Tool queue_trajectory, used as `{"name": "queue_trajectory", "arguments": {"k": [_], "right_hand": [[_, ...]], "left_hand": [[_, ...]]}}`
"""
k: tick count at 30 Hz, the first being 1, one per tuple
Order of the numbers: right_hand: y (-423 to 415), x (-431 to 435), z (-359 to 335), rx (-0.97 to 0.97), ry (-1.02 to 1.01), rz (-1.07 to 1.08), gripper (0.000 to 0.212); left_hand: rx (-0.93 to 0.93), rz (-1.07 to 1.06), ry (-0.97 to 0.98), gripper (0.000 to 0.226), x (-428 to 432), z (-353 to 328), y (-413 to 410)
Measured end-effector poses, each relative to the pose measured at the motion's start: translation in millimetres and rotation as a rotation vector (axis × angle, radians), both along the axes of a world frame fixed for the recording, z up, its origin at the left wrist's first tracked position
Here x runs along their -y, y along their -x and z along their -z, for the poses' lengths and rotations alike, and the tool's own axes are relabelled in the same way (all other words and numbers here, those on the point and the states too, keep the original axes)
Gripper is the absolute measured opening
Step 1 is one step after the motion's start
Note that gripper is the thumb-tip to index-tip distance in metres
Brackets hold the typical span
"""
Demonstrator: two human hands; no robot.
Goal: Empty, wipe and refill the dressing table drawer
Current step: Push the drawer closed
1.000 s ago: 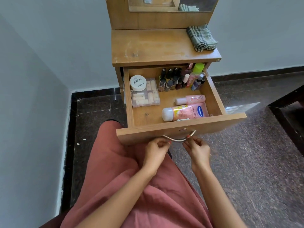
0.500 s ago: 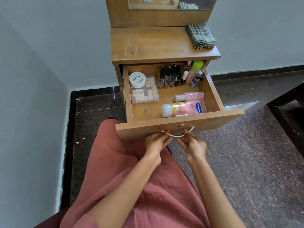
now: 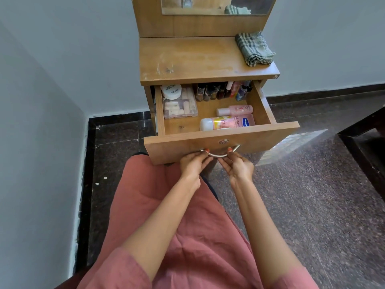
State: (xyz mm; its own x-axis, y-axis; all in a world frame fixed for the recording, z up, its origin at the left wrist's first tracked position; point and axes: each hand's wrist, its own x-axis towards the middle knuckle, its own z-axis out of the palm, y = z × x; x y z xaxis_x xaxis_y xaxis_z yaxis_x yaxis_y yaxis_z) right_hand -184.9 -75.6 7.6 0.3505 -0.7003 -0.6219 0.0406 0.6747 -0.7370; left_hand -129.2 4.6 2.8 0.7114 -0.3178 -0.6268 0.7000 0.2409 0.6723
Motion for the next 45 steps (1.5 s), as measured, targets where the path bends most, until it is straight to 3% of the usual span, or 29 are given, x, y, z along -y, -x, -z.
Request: {"name": "queue_trajectory", "arguments": {"k": [10,16,20,31,36,39,45], "right_hand": [[-40.3,16.8,-1.1,0.014,0.007,0.014,0.014],[-64.9,29.5,-1.1,-0.001,0.031,-0.017,0.006],[-80.9,37.4,-2.7,0.001,0.029,-0.037,0.01],[-120.2,57.2,0.1,-0.02,0.036,-0.06,0.014],[-134.2,62.7,0.4,-0.018,0.031,-0.066,0.017],[-139.5,65.4,-1.1,-0.02,0.026,-0.071,0.018],[-149.4,67.8,-4.1,-0.009,0.011,-0.054,0.02]], "left_hand": [[0.049,-0.028,-0.031,0.014,16.8,-0.7,-35.6],[0.044,-0.042,-0.051,0.004,29.6,-5.2,-58.8],[0.027,-0.048,-0.068,0.024,37.1,-8.6,-73.4],[-0.004,-0.084,-0.067,0.027,54.5,-12.2,-112.3],[0.005,-0.089,-0.085,0.02,62.3,-8.9,-126.3],[0.006,-0.086,-0.09,0.004,65.1,-10.1,-131.5],[-0.007,-0.103,-0.094,0.013,70.3,-8.8,-143.5]]}}
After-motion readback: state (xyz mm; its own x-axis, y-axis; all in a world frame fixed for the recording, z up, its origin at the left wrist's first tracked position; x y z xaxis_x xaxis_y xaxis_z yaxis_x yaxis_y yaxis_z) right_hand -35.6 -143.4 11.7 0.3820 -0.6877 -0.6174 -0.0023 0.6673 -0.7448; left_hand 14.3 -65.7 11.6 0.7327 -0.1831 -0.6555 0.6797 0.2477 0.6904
